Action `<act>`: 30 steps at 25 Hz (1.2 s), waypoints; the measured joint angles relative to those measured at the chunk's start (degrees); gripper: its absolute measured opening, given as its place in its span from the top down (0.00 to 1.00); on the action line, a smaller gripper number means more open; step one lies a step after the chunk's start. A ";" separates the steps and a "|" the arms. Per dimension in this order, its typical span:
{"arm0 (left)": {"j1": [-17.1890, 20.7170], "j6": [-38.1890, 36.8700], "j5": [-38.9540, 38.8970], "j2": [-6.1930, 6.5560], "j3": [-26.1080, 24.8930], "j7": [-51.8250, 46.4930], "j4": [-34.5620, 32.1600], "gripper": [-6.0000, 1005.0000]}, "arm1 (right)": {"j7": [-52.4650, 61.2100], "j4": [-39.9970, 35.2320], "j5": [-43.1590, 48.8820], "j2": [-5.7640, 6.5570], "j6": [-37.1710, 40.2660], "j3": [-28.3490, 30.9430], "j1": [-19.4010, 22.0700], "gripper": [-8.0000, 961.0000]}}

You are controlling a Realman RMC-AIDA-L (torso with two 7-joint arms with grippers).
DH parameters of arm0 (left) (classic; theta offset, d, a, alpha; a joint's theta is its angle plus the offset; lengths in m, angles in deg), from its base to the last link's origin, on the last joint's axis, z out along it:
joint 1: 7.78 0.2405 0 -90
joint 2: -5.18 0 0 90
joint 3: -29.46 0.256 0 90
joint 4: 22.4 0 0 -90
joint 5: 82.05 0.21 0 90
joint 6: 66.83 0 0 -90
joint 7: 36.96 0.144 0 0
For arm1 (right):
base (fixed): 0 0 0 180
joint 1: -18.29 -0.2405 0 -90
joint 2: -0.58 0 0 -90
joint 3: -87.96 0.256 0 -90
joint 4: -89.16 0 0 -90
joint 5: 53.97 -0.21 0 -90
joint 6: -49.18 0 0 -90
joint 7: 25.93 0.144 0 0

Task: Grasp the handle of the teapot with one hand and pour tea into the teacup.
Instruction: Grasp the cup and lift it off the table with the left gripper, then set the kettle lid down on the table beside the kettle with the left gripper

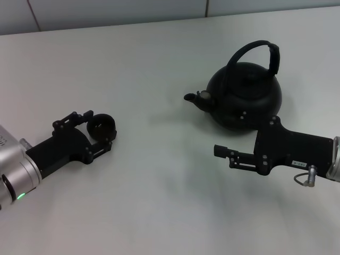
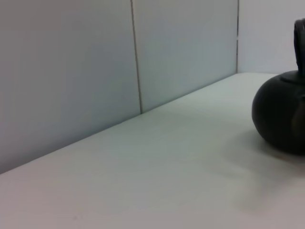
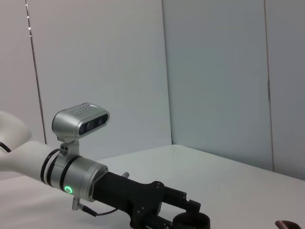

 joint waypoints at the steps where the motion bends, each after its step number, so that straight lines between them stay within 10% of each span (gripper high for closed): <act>1: 0.00 0.00 0.00 0.00 0.00 0.00 0.00 0.28 | 0.00 -0.04 0.00 0.00 0.00 0.00 0.00 0.26; 30: 0.15 -8.66 0.06 -0.01 5.03 -1.40 -0.27 0.31 | 0.00 0.13 0.07 0.12 0.18 0.00 1.52 0.26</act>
